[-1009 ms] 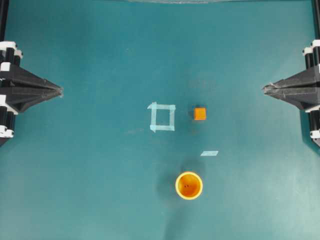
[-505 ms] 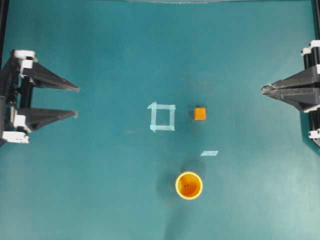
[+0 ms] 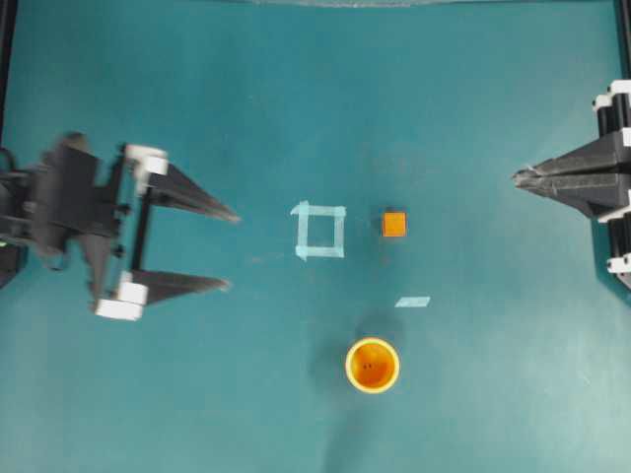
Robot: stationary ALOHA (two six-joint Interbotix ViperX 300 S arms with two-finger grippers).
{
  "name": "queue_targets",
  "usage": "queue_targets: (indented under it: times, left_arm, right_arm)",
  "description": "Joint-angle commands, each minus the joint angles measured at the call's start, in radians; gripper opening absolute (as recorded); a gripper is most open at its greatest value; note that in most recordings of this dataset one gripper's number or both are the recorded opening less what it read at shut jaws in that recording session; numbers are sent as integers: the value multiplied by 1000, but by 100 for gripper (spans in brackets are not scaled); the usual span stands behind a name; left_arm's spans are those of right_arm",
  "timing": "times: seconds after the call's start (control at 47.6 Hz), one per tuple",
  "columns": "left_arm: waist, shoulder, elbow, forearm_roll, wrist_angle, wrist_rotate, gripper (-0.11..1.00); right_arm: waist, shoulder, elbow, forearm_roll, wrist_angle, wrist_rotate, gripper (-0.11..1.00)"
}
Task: Lift the orange cup with left arm.
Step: 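Open the left gripper and move it toward the orange cup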
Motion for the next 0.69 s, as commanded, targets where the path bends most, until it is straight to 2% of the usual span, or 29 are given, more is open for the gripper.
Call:
queue_targets:
  times: [0.0, 0.252, 0.462, 0.673]
  left_arm:
    - [-14, 63, -72, 2, 17, 2, 85]
    - [-41, 241, -183, 3, 126, 2, 85]
    - [-89, 311, -215, -2, 127, -6, 85]
    - [-126, 377, -238, -2, 117, -63, 85]
  right_arm:
    - [-2, 3, -28, -2, -3, -2, 0]
    - [-2, 3, -31, -2, -2, 0, 0]
    - [-2, 3, -34, -2, -2, 3, 0]
    - [-2, 3, -35, -2, -2, 2, 0]
